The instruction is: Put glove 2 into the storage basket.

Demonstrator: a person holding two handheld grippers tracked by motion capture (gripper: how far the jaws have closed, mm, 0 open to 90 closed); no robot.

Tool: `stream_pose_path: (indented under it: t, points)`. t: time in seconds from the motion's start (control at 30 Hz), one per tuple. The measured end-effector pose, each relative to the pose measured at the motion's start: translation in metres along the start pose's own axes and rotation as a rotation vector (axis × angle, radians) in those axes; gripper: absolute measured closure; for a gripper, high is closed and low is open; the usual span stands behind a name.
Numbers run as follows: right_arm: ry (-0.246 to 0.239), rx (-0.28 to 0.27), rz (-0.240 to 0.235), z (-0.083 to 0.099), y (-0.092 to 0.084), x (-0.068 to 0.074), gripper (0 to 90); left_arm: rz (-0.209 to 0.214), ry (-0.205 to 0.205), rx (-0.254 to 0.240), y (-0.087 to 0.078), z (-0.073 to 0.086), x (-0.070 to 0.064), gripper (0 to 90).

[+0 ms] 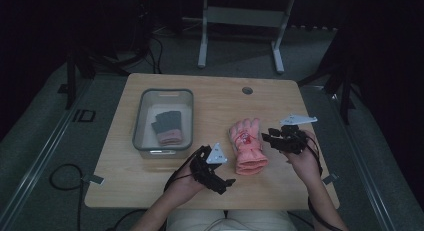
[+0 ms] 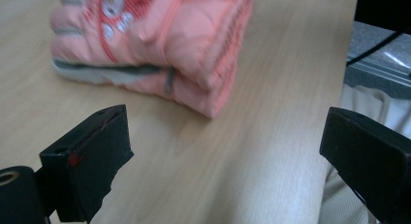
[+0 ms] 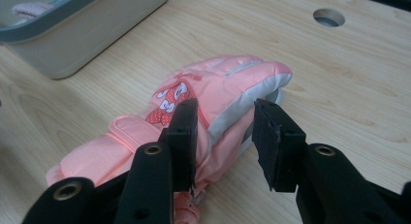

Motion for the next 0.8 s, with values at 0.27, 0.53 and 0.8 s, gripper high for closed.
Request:
stream_pose_path:
  t: [0.27,0.53,0.8]
  points:
    - [-0.007,-0.021,0.004,-0.007,-0.008,-0.001,61.9,-0.026,-0.025,-0.036,-0.001,-0.043,0.022,4.5]
    - [-0.035,-0.046,0.013,-0.018,-0.014,0.001,64.3,-0.069,-0.054,-0.037,0.021,-0.075,0.047,6.9]
    - [-0.015,-0.015,-0.008,-0.016,0.003,0.006,65.1,-0.152,-0.107,0.025,0.057,-0.081,0.07,14.2]
Point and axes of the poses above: each handheld gripper's, and its own axes: y roughly forward along the jaws, z roughly out of its underside, x roughly to its left, the point moved 5 cm from there along y, roughly forward along the jaws, and after that the axes turned 4 degrees about -x, right-handed, at the moved point
